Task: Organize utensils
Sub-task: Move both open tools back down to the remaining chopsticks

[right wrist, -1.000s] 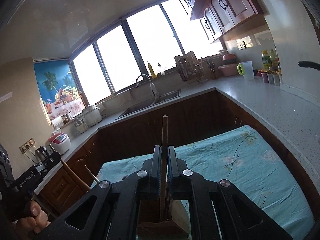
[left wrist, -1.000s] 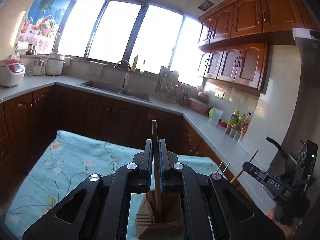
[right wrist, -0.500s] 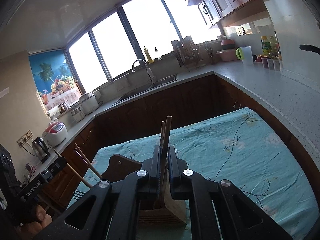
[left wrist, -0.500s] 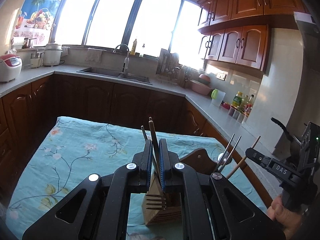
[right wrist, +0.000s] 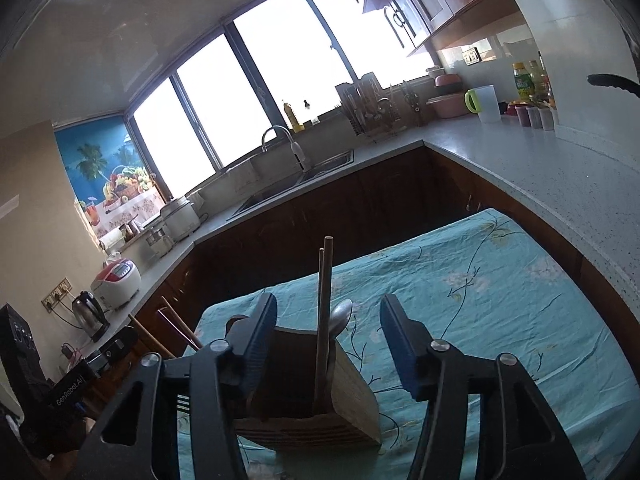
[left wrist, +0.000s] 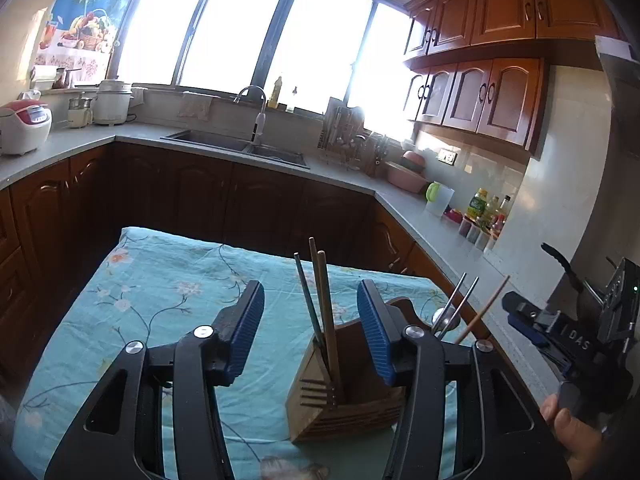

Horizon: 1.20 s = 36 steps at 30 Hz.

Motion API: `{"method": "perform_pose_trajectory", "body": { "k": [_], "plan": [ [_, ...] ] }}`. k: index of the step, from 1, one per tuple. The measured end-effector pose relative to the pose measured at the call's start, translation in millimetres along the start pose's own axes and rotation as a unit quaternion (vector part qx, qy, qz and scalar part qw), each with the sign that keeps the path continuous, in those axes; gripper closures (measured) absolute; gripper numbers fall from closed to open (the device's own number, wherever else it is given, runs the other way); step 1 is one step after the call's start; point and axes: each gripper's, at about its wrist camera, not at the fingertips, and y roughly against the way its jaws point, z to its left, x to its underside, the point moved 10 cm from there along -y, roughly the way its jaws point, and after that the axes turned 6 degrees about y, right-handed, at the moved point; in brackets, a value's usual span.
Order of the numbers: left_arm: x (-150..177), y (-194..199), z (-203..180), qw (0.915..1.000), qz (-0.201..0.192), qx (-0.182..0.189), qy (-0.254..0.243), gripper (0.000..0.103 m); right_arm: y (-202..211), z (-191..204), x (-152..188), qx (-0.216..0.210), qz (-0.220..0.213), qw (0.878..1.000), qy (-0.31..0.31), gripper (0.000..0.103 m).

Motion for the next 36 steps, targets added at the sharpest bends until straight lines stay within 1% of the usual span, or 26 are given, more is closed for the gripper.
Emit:
{"method": "perform_pose_trajectory", "body": {
  "k": [1,2,3,4,5,10,14,17,25,34,36],
  "plan": [
    [0,3,2,1.0000,0.000,-0.003,0.002,0.041,4,0,-2,-0.001,-0.005,1.000,-0.001,0.034],
    [0,7,5,1.0000,-0.003,-0.005,0.006,0.037,9,0,-3,-0.003,-0.010,1.000,-0.003,0.026],
    [1,12,7,0.9999,-0.005,-0.005,0.009,0.037,15,0,-5,-0.006,-0.017,1.000,-0.007,0.017],
    [2,16,9,0.9999,-0.005,-0.006,0.011,0.033,20,1,-6,-0.007,-0.023,1.000,-0.010,0.015],
    [4,21,12,0.9999,-0.005,-0.009,0.012,0.030,27,2,-6,-0.009,-0.029,0.999,-0.009,0.015],
    [20,42,27,0.9995,0.005,-0.022,0.023,0.029,53,5,1,-0.009,-0.040,0.999,-0.002,0.012],
    [42,56,40,0.9986,0.023,-0.033,0.034,0.029,71,3,16,-0.008,-0.035,0.999,-0.006,0.011],
    [61,64,46,0.9978,0.039,-0.036,0.039,0.029,83,-2,31,-0.006,-0.027,1.000,-0.010,0.011],
    [114,86,52,0.9955,0.079,-0.042,0.033,0.029,110,-13,78,0.008,-0.001,1.000,-0.011,0.011],
    [172,97,51,0.9907,0.128,-0.043,0.021,0.029,129,-29,141,0.035,0.037,0.999,-0.010,0.011],
    [182,99,48,0.9899,0.134,-0.042,0.016,0.029,131,-33,151,0.037,0.045,0.998,-0.014,0.011]
  ]
}}
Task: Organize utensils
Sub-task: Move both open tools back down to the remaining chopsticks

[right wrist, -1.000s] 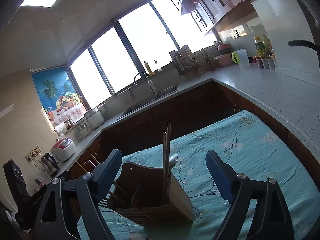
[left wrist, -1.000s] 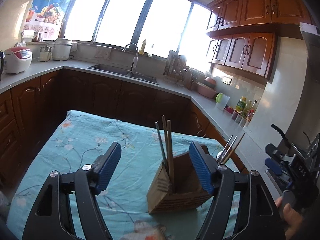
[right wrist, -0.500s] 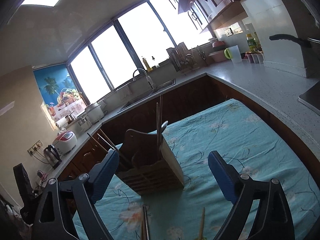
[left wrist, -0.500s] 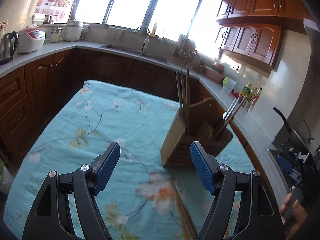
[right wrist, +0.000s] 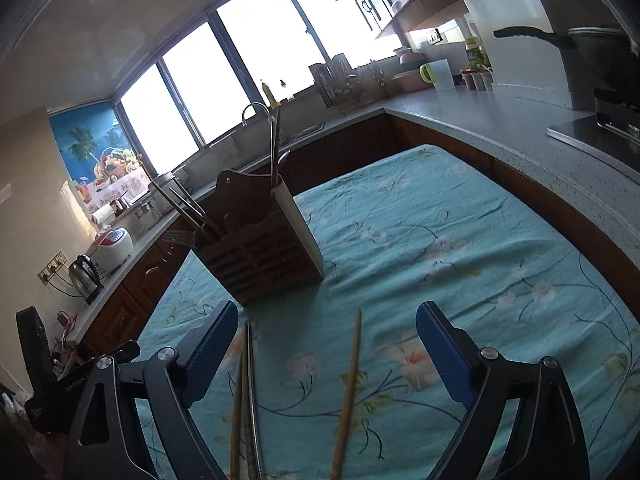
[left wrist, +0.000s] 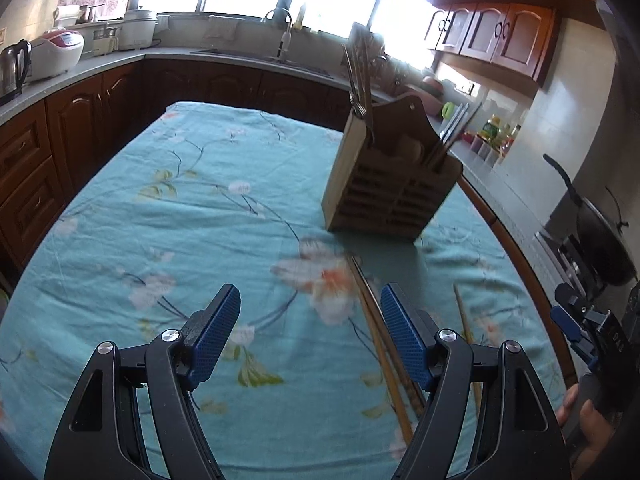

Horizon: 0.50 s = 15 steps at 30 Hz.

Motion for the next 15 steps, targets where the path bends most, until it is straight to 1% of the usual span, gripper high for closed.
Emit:
{"method": "perform_pose_trajectory", "body": {
  "k": [2,5,10,15],
  "plan": [
    [9,-2,-2,0.9999,0.008,-0.004,-0.006,0.029,1,-3,8,0.002,0.007,1.000,-0.004,0.011],
    [23,-7,-7,0.9996,0.027,0.001,-0.009,0.029,1,-6,17,0.004,0.015,1.000,-0.005,0.011],
    [37,-19,-20,0.9981,0.054,0.001,-0.030,0.029,-3,-2,30,0.006,0.031,1.000,-0.001,0.011],
    [48,-38,-30,0.9945,0.086,-0.015,-0.058,0.029,-9,2,36,0.011,0.044,0.999,0.009,0.013]
  ]
}}
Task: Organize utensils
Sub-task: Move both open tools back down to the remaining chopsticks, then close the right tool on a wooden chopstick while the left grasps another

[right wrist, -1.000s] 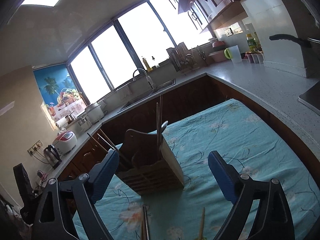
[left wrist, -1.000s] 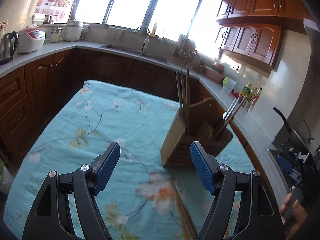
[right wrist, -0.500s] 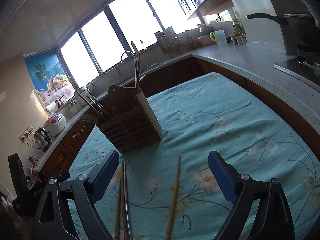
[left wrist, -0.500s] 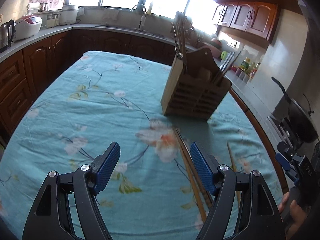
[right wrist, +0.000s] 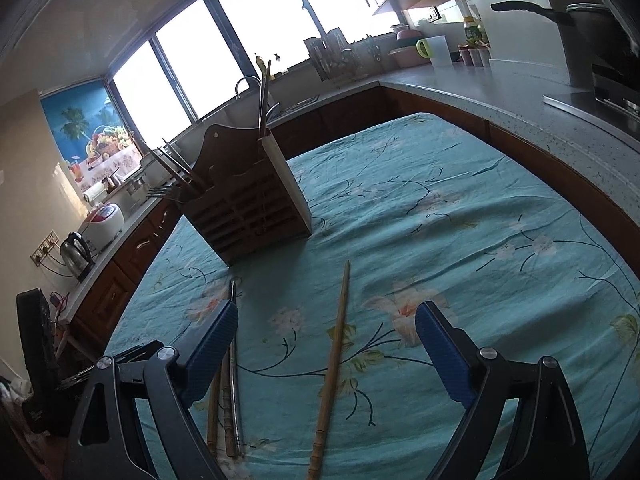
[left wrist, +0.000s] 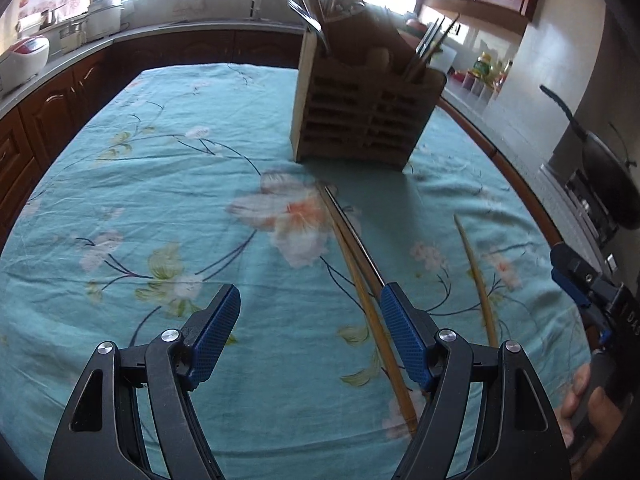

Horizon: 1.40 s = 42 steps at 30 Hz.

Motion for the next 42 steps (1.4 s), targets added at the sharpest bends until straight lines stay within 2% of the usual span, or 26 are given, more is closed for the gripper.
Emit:
{"method": "perform_pose_trajectory", "body": {
  "k": [5,7,11,15,21,26,29,30,35,36,37,38,42],
  "plan": [
    [3,-15,-7,0.9997,0.018,-0.006,-0.012,0.029,-6,-1,4,0.004,0.011,1.000,0.005,0.028],
    [3,-22,-9,0.9994,0.024,-0.014,-0.020,0.031,-8,-2,5,0.007,0.015,1.000,0.004,0.041],
    [8,-38,-12,0.9981,0.049,-0.022,-0.029,0.044,-14,-5,8,0.010,0.026,1.000,0.004,0.046],
    [6,-44,-16,0.9974,0.045,-0.033,-0.045,0.043,-22,-4,10,0.012,0.036,0.999,0.007,0.051],
    [-2,-56,-17,0.9952,0.047,-0.055,-0.065,0.044,-43,-4,12,0.022,0.067,0.997,0.021,0.053],
    [-12,-63,-14,0.9958,0.039,-0.053,-0.063,0.050,-64,-3,14,0.036,0.089,0.995,0.041,0.056],
    [-17,-68,-15,0.9952,0.025,-0.065,-0.068,0.052,-78,-3,14,0.052,0.102,0.992,0.053,0.060],
    [-18,-69,-17,0.9949,0.023,-0.067,-0.071,0.055,-84,-4,13,0.059,0.106,0.991,0.059,0.062],
    [-20,-72,-31,0.9944,0.019,-0.055,-0.088,0.094,-106,-1,9,0.086,0.125,0.983,0.100,0.067],
    [-20,-72,-32,0.9941,0.018,-0.057,-0.091,0.094,-109,1,8,0.093,0.128,0.981,0.113,0.076],
    [-20,-72,-32,0.9939,0.017,-0.057,-0.092,0.094,-111,1,7,0.103,0.130,0.978,0.124,0.089],
    [-20,-72,-32,0.9942,0.018,-0.054,-0.091,0.095,-113,1,6,0.105,0.130,0.978,0.128,0.095],
    [-18,-63,-26,0.9976,0.032,-0.019,-0.058,0.099,-109,1,7,0.080,0.134,0.982,0.108,0.097]
  ]
}}
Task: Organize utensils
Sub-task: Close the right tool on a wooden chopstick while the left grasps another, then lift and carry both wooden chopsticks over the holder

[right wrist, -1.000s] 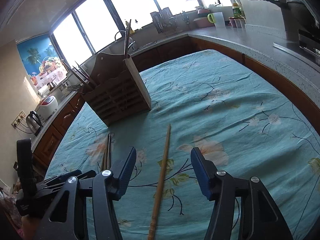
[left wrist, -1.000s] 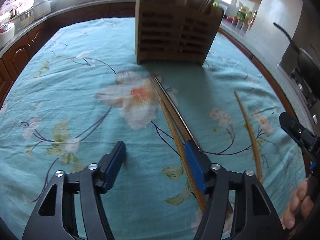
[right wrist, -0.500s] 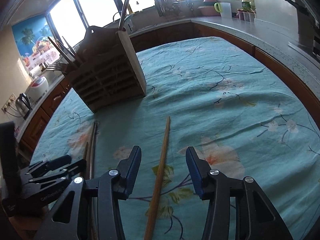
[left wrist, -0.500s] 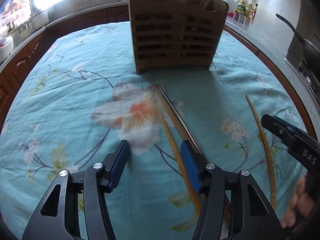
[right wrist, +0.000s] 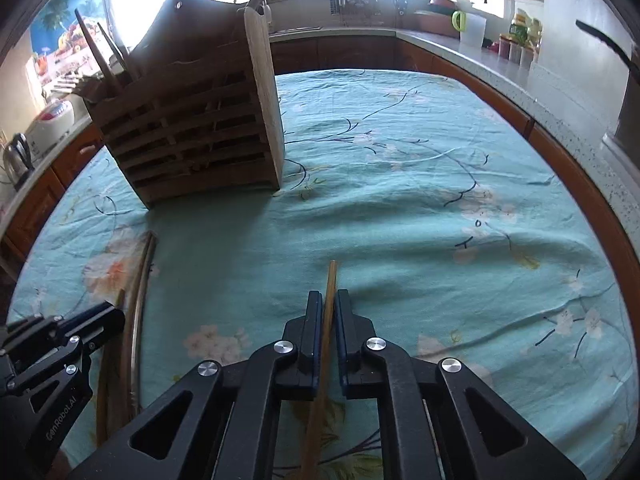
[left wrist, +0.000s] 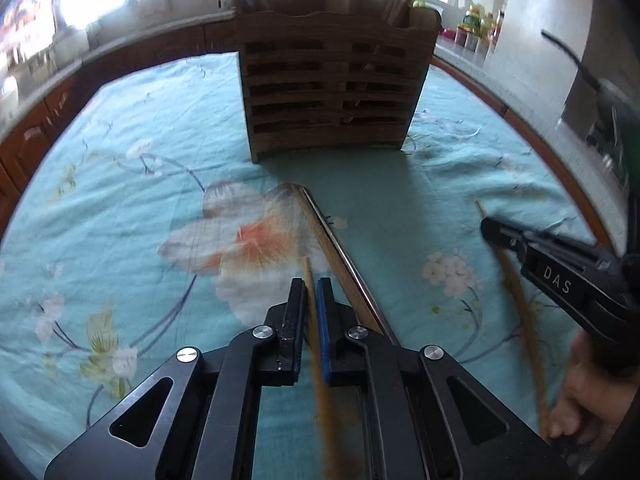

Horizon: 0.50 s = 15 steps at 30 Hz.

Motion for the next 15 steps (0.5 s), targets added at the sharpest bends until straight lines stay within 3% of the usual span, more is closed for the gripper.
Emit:
{"method": "perform_pose_trajectory", "body": {
  "k": [7,15],
  "plan": [
    [1,42,10,0.9975,-0.021,0.055,0.040,0.099,41,12,5,-0.065,-0.031,0.997,-0.038,0.098],
    [-11,99,23,0.9923,-0.067,0.087,0.057,0.099,94,21,-5,-0.109,-0.081,0.989,-0.055,0.098]
  ]
}}
